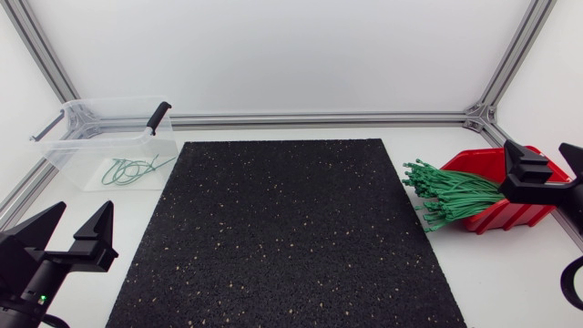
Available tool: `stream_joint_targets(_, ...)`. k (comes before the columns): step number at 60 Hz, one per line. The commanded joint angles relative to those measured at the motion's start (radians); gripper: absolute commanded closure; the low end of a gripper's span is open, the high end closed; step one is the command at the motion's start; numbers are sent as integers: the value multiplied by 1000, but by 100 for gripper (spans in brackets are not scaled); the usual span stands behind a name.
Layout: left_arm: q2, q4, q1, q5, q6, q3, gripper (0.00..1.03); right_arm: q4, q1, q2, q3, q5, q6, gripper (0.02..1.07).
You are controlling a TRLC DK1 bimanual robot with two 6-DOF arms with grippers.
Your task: Take a green cable tie from the red box, thread the tail through the head to close it, then place it in the transparent bin on the left.
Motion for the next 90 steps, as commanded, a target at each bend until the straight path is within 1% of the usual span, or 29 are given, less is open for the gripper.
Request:
stream_joint_targets(1, -5, -20, -6, 3, -1, -39, 4, -36, -7, 71, 68, -9, 16, 7)
stream_joint_targets(6, -5, -20, -5, 3, -1, -39, 4, -84, -10, 123, 120, -32, 13, 7)
stream_joint_targets(12, -5, -20, -5, 3, -1, -39, 4, -142, -31, 184, 171, -96, 0, 7)
stream_joint_targets(16, -5, -20, -5, 3, -1, -39, 4, -225, -50, 245, 224, -173, -14, 7)
stream_joint_targets(19, -5, -20, -5, 3, -1, -39, 4, -257, -62, 284, 247, -197, -40, 7)
stream_joint_targets(26, -5, -20, -5, 3, -1, -39, 4, -372, -91, 364, 315, -297, -102, 7)
stream_joint_targets(30, -5, -20, -5, 3, -1, -39, 4, -428, -113, 396, 350, -343, -165, 7)
stream_joint_targets(36, -5, -20, -6, 3, -1, -39, 4, -532, -113, 474, 415, -371, -261, 9)
stream_joint_targets(39, -5, -20, -6, 3, -1, -39, 4, -572, -114, 508, 441, -400, -362, 13)
stream_joint_targets(42, -5, -20, -6, 3, -1, -39, 4, -615, -123, 534, 451, -415, -499, 13)
stream_joint_targets(50, -5, -20, -8, 3, -1, -39, 4, -668, -126, 578, 468, -411, -586, 13)
stream_joint_targets(53, -5, -20, -9, 3, -1, -39, 4, -688, -125, 586, 470, -407, -659, 16)
stream_joint_targets(57, -5, -20, -14, 3, -1, -39, 4, -731, -113, 598, 480, -394, -749, 17)
stream_joint_targets(60, -5, -20, -15, 3, -1, -39, 4, -761, -103, 604, 488, -384, -830, 19)
stream_joint_targets(66, -5, -20, -17, 3, -1, -39, 4, -784, -80, 600, 480, -348, -959, 21)
stream_joint_targets(69, -5, -22, -15, 3, -1, -39, 4, -787, -65, 600, 473, -314, -1007, 25)
stream_joint_targets(72, -5, -22, -17, 3, -1, -39, 4, -788, -27, 607, 464, -245, -1025, 25)
stream_joint_targets(75, -5, -22, -17, 3, -1, -39, 4, -788, 16, 614, 450, -200, -1050, 25)
stream_joint_targets(79, -5, -22, -17, 3, -1, -39, 4, -810, 39, 615, 424, -177, -1133, 25)
stream_joint_targets(83, -5, -22, -17, 3, -1, -39, 4, -802, 70, 621, 392, -136, -1211, 25)
stream_joint_targets(90, -5, -22, -15, 3, -1, -39, 4, -793, 85, 627, 349, -91, -1327, 25)
